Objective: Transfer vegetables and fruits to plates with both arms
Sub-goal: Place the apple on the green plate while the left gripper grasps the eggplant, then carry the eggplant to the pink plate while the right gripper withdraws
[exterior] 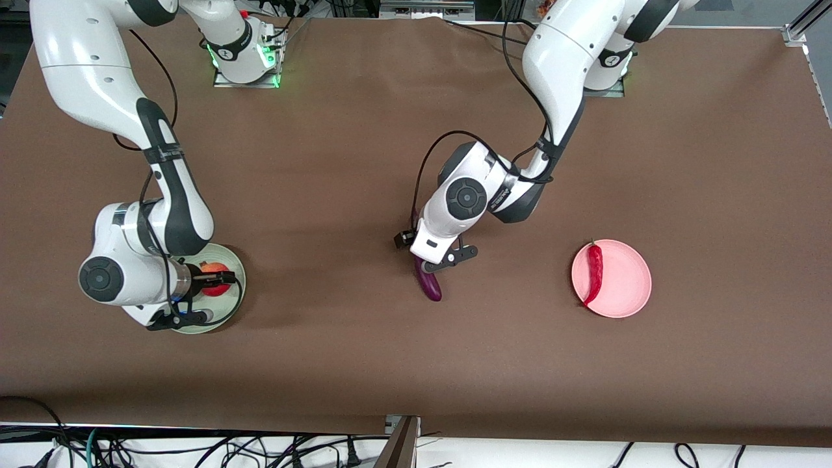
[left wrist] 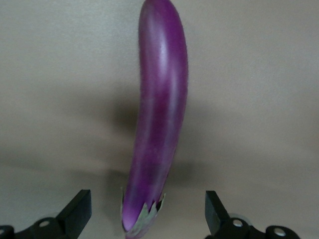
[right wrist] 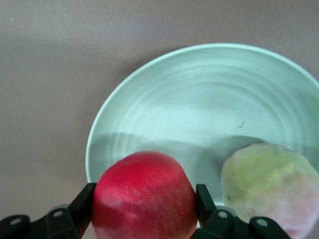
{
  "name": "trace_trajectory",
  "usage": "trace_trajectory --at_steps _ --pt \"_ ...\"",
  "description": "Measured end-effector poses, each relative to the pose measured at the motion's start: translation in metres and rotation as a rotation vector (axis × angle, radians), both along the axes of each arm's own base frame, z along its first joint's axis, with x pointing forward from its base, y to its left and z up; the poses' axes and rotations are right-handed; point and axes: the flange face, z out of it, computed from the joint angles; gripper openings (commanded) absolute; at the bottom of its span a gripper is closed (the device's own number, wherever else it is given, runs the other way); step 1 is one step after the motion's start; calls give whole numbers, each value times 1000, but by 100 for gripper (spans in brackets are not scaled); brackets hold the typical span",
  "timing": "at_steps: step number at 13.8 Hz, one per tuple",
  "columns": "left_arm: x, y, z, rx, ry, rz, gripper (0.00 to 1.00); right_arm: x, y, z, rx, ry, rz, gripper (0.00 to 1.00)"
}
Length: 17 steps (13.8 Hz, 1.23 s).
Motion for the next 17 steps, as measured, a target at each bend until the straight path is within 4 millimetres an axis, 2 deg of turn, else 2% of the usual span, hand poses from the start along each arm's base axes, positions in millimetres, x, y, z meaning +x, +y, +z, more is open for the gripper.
trace_trajectory --at_steps 1,2,3,4,5,6,7,8,11,14,17 --pt "2 0 -1 -1 -3 2 79 0 -3 -7 -2 -2 -3 27" --pt "2 -1 -5 -1 -3 1 79 1 -6 -13 -2 -5 -7 45" --pt "0 -4 -11 -1 -5 -1 79 2 -7 -11 -2 -8 -9 90" --pt "-3 -7 -19 0 -8 -3 79 2 -9 -12 -2 -10 -13 100" --pt "-6 -11 -26 0 -9 -7 71 2 -11 -13 -2 -11 -16 100" --pt "-9 -14 -31 1 -9 -11 46 4 -13 -10 -3 -18 -19 100" --pt "-11 -16 -33 1 -9 -13 15 8 -15 -2 -2 -35 -22 100" --pt "-10 -16 -33 1 -10 -13 0 12 -16 12 -1 -61 -23 100" --pt "-3 -11 -29 3 -25 -5 0 18 -12 87 3 -139 -18 100" --pt "10 1 -24 6 -36 15 0 2 -8 167 -1 -130 -11 100" --pt "29 30 -15 28 -3 -16 0 -22 -8 237 -9 -107 -10 100"
